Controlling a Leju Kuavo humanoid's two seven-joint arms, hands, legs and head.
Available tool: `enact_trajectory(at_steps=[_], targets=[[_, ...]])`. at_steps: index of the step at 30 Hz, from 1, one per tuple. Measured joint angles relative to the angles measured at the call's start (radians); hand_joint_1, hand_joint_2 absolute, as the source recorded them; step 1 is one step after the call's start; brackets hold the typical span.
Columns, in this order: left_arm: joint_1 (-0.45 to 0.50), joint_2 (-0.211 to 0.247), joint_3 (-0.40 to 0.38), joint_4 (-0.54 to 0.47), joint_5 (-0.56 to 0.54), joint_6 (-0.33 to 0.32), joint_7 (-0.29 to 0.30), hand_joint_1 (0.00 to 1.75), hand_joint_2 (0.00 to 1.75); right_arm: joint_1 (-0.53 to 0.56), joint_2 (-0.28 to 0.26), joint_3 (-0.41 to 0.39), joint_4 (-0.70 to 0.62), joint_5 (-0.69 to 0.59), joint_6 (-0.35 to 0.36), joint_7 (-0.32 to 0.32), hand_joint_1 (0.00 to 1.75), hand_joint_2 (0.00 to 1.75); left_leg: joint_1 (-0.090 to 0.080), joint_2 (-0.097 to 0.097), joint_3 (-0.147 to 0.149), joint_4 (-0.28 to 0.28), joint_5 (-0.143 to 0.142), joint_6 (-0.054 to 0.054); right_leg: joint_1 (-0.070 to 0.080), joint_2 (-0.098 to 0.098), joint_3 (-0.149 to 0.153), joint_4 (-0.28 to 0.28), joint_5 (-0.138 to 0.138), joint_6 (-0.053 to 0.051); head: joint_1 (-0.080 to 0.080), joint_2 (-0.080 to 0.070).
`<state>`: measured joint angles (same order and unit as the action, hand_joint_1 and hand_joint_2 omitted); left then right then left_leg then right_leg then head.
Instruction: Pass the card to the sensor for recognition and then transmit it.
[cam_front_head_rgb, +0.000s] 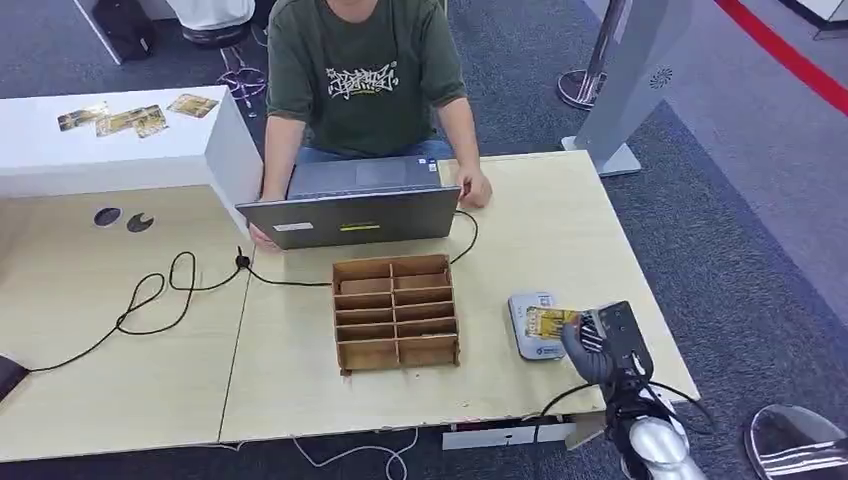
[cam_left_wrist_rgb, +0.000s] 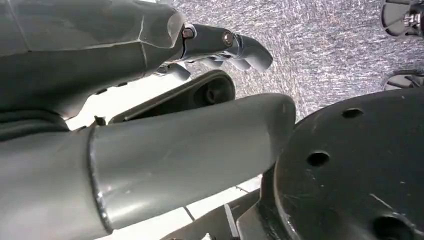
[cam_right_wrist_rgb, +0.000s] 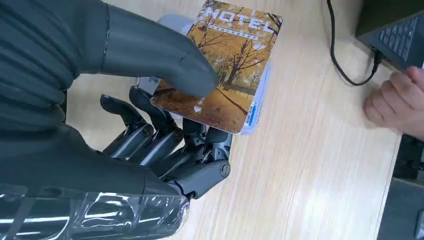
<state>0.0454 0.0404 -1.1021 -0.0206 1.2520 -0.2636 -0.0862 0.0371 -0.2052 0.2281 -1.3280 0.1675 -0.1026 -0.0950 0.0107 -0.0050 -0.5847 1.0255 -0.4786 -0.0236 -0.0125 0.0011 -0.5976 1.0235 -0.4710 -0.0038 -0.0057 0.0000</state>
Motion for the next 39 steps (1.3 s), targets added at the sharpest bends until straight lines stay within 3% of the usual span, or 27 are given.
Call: enact_trajectory(at_steps=[18, 39], targets=[[-0.001, 0.019, 0.0, 0.0, -0.045, -0.001, 0.003, 0.0, 0.0, -0.183, 0.008, 0.018, 0.204, 0.015, 0.005, -0.005, 1.75, 1.75, 0.0, 0.0, 0.001, 0.0, 0.0, 0.0, 0.0, 0.0, 0.0, 0.0, 0.0, 0.0, 0.0, 0.0], [0.0, 0.024, 0.015, 0.0, -0.045, 0.009, 0.014, 0.0, 0.0, -0.199, -0.019, 0.023, 0.253, 0.032, 0.077, 0.021, 1.75, 1.75, 0.0, 0.0, 0.001, 0.0, 0.0, 0.0, 0.0, 0.0, 0.0, 0.0, 0.0, 0.0, 0.0, 0.0]])
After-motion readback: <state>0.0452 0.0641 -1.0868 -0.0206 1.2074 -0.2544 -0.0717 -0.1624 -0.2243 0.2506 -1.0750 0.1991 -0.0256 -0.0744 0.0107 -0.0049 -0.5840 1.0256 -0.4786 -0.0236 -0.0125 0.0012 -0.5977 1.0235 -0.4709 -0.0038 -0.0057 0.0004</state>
